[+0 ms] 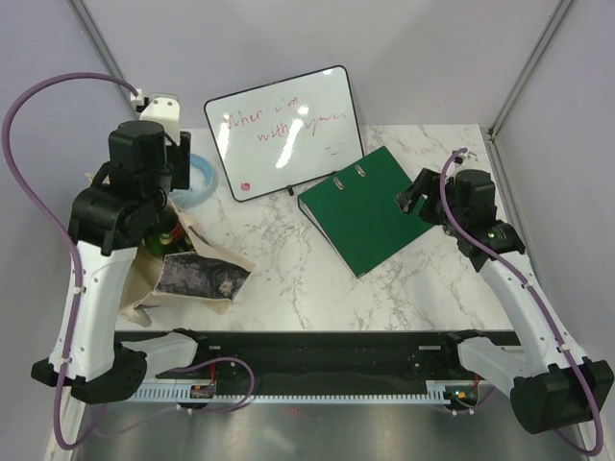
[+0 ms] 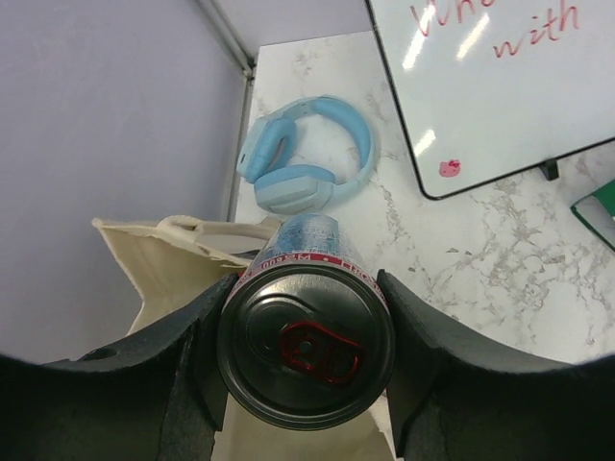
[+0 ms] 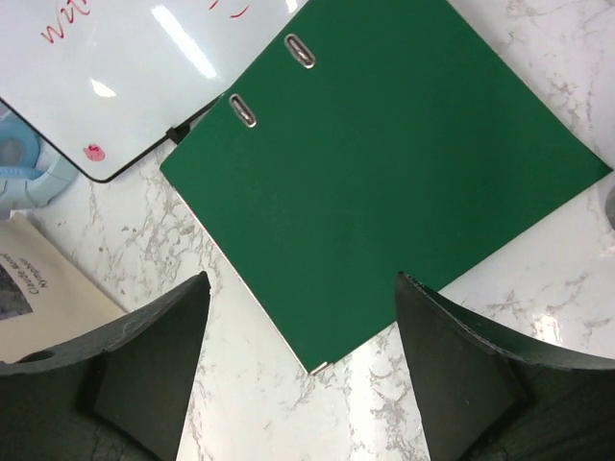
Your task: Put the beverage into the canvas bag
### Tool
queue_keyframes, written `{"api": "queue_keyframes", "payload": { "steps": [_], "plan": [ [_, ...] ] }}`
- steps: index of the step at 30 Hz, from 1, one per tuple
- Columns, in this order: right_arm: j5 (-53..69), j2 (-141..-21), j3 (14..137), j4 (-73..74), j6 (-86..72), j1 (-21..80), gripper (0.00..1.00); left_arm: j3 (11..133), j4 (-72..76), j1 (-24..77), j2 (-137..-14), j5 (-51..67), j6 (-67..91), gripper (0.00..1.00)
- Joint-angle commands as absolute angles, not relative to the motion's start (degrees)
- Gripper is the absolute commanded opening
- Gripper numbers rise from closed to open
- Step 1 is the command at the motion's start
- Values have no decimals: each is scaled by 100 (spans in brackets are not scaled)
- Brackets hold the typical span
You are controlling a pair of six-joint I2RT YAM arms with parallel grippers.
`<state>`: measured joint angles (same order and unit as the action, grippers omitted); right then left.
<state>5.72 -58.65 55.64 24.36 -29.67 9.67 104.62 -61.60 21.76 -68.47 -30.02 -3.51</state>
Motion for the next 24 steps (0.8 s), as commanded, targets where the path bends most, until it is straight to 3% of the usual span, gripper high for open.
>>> {"api": "queue_keyframes", "payload": {
  "steps": [1, 14, 17, 24],
  "plan": [
    [466, -5810, 5607, 2232, -2918, 1195, 85, 10880, -5871, 1793, -6539, -3181, -413, 2],
    [465, -5739, 5476, 2171, -2918, 1274, 85, 10705, -5424, 670, -6478, -3718, -299, 2],
    [501, -5704, 5458, 2171, -2892, 1275, 85, 10627, -5274, 370, -6469, -3455, -176, 2],
    [413, -5528, 5335, 2180, -2839, 1275, 85, 9125, -4474, -614, -6144, -2453, 588, 2]
  ]
}}
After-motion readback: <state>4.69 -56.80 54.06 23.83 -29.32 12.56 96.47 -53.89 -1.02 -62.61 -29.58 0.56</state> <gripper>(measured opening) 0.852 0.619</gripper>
